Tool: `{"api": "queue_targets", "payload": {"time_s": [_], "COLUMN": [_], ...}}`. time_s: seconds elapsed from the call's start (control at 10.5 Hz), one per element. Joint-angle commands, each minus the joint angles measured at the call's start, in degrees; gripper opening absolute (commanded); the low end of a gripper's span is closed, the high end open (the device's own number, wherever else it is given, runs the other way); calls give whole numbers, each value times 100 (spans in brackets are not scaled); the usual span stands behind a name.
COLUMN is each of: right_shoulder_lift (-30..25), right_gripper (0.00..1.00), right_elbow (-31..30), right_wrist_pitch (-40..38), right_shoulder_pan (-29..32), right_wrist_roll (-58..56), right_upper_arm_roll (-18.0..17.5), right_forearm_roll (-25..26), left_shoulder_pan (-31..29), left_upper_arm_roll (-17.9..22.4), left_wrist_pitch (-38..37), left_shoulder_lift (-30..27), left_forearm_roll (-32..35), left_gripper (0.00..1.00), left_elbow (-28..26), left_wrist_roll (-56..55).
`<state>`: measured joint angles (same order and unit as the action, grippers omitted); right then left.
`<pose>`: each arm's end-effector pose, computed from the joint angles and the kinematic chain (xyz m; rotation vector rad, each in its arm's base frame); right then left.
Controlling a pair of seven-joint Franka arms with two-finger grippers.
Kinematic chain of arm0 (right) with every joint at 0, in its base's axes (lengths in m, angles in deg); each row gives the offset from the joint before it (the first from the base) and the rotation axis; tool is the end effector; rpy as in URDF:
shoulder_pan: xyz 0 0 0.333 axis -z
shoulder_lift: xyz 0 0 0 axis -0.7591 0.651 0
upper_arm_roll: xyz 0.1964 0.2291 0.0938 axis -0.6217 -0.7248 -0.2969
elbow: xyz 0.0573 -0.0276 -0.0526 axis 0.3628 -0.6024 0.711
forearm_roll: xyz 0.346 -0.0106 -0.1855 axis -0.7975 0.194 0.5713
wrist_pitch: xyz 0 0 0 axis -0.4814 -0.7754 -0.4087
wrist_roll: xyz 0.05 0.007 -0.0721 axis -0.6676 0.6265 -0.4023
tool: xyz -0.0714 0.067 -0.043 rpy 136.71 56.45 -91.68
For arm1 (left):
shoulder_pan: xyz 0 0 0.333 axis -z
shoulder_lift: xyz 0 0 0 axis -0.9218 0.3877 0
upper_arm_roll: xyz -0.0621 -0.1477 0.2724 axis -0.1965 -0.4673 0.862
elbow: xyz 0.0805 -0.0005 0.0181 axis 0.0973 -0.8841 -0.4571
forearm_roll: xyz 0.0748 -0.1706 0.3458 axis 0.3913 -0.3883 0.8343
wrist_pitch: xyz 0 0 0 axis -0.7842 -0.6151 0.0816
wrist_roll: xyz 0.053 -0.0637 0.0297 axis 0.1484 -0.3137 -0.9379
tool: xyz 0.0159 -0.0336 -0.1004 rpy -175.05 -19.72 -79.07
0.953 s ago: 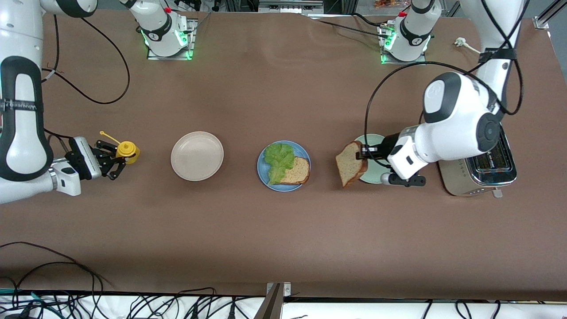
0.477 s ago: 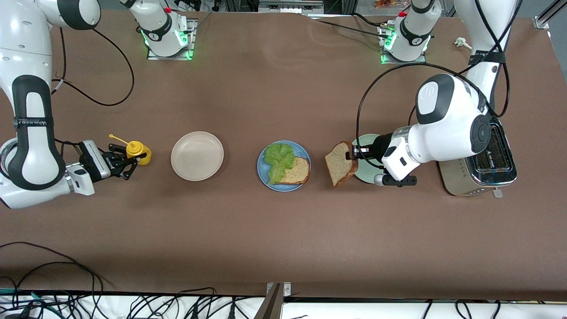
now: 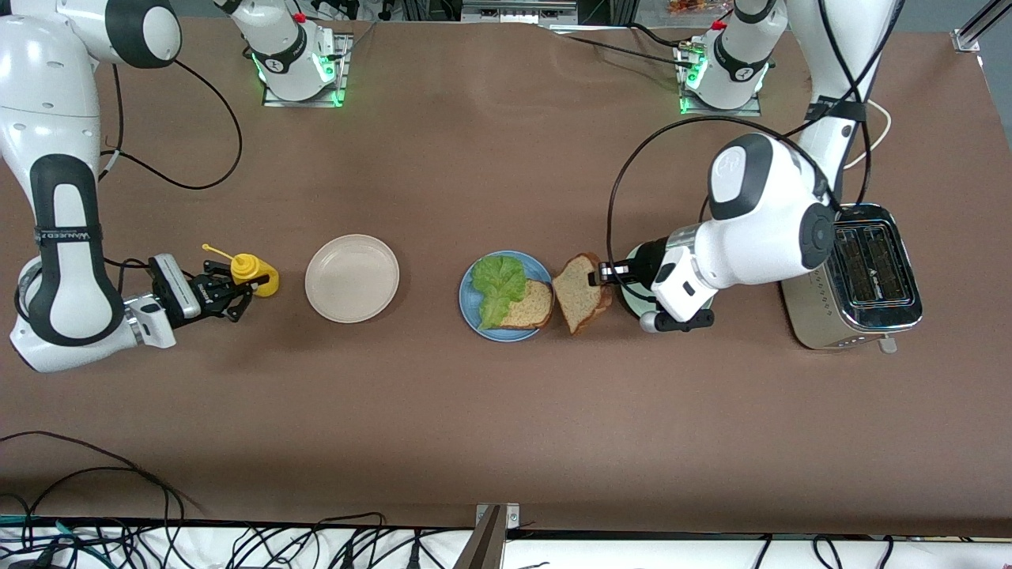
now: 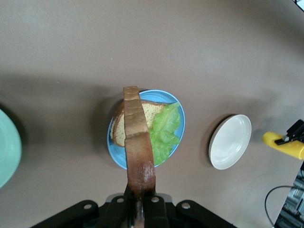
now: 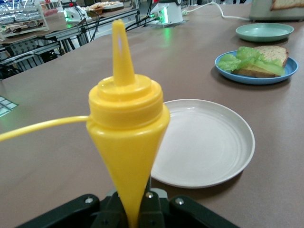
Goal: Make sandwich in blue plate with both arms
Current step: 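Move the bread slice over the blue plate with the left gripper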
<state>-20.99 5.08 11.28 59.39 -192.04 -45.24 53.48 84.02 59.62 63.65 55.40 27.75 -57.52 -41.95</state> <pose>0.6484 -0.0655 0.1862 -1.0680 -1.8627 -0.4640 0.6227 -0.2750 0.3883 2.5455 0.2400 -0.2598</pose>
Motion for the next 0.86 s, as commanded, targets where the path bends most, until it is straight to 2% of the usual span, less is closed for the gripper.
{"api": "queue_targets", "payload": {"time_s": [0.0, 0.29, 0.76], "right_shoulder_lift": [258, 337, 557], "right_gripper": [4, 4, 4], "right_elbow": [153, 153, 145], "right_wrist_pitch": [-130, -121, -147], "right_shoulder_pan": [176, 176, 256], "right_wrist_roll": [-227, -395, -922], "right_upper_arm_roll": [-77, -86, -77], "right_forearm_roll": [-340, -340, -542], "left_shoulder_pan": [354, 680, 935], "left_upper_arm_roll": [10, 28, 89], "left_wrist_pitch": [390, 390, 443], "left_shoulder_lift": [344, 766, 1162], "left_forearm_roll": [-172, -111, -128], "left_gripper": [0, 0, 0], "left_elbow": [240, 654, 1278], "left_wrist_roll": [-609, -1899, -2992]}}
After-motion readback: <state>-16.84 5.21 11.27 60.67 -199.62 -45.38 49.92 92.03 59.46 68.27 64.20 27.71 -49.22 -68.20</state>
